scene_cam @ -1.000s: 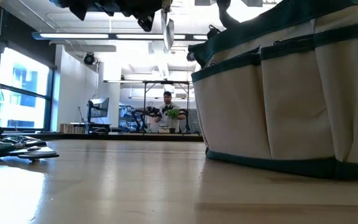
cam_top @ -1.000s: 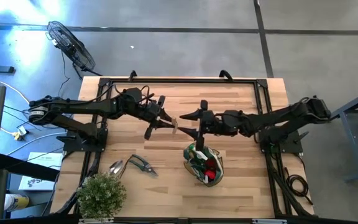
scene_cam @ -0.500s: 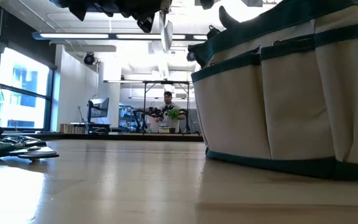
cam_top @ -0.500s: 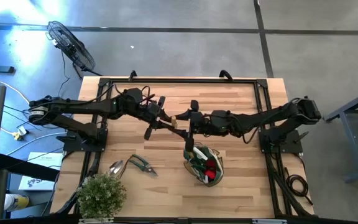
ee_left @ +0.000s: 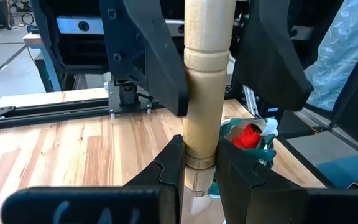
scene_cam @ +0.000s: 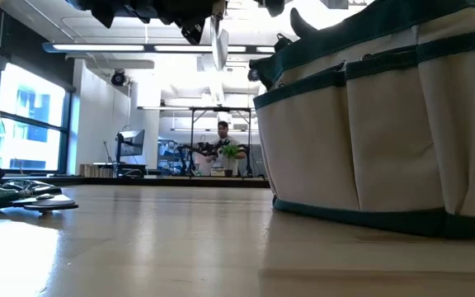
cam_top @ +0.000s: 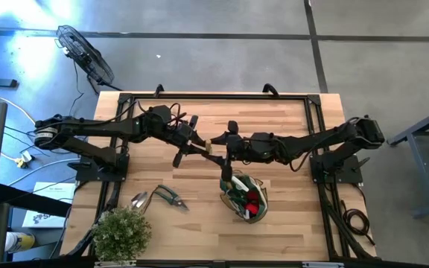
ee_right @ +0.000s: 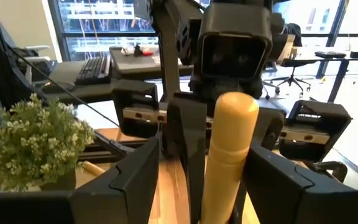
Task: Pick & Place Garden tools in Gardening bag
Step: Put the top brown trowel into the green gardening bag
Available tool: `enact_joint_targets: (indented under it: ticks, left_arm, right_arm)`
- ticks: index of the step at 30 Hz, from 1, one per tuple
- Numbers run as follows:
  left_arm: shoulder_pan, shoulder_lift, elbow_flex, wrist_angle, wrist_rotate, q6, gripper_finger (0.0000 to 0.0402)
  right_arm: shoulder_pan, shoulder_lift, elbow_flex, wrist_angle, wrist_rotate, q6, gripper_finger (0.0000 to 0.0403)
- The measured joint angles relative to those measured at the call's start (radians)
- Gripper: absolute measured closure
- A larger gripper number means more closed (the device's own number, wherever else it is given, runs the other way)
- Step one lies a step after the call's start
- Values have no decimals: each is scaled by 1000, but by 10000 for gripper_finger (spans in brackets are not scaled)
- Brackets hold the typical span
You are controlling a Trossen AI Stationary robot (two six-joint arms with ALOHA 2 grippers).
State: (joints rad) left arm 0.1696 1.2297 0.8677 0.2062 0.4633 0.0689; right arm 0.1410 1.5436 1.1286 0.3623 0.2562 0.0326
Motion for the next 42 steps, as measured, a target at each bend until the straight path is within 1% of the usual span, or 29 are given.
enact_joint_targets:
  ticks: [31, 35, 42]
  left_arm:
    - [0, 0, 0, -8, 1, 1, 346]
    - [0, 0, 0, -15, 1, 1, 346]
    - [0, 0, 0, -17, 2, 5, 346]
  right_arm:
    - [-14, 0, 0, -15, -1, 1, 199]
    - [-14, 0, 0, -15, -2, 1, 221]
    - [-13, 0, 0, -16, -1, 0, 292]
